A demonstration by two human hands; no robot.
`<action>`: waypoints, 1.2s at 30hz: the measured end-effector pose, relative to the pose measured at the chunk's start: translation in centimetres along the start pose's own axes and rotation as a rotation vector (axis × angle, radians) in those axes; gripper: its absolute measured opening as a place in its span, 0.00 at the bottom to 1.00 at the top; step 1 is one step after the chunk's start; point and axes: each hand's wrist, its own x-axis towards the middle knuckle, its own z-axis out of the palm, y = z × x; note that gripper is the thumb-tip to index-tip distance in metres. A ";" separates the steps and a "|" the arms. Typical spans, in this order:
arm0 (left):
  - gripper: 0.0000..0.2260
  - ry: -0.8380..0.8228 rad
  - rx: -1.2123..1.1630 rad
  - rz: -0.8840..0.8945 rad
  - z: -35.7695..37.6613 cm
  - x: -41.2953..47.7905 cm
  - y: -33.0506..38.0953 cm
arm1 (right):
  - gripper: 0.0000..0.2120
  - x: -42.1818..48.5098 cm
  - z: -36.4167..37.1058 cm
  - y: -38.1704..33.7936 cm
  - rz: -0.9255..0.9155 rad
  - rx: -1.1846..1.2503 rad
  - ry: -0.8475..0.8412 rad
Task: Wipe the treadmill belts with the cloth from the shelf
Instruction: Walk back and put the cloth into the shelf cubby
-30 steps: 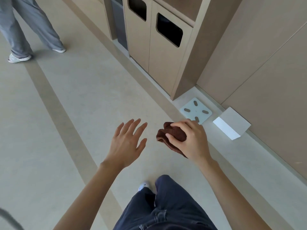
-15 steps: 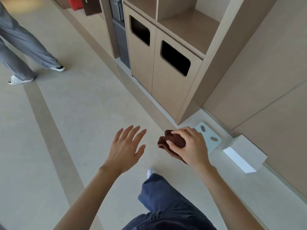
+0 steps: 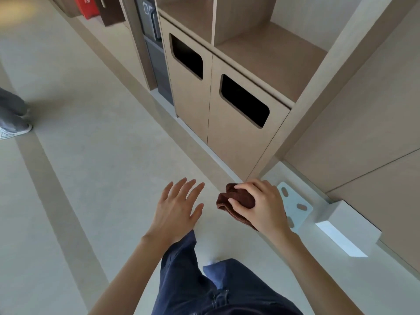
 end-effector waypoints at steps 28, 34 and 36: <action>0.28 -0.077 -0.002 0.428 -5.3 29.8 -17.1 | 0.18 24.1 10.5 3.2 0.339 -0.217 0.131; 0.24 -0.018 0.000 0.512 -6.0 37.8 -14.0 | 0.16 30.0 9.0 9.1 0.386 -0.227 0.219; 0.23 0.006 0.009 0.526 -6.4 40.9 -12.8 | 0.16 32.2 8.2 11.0 0.405 -0.206 0.226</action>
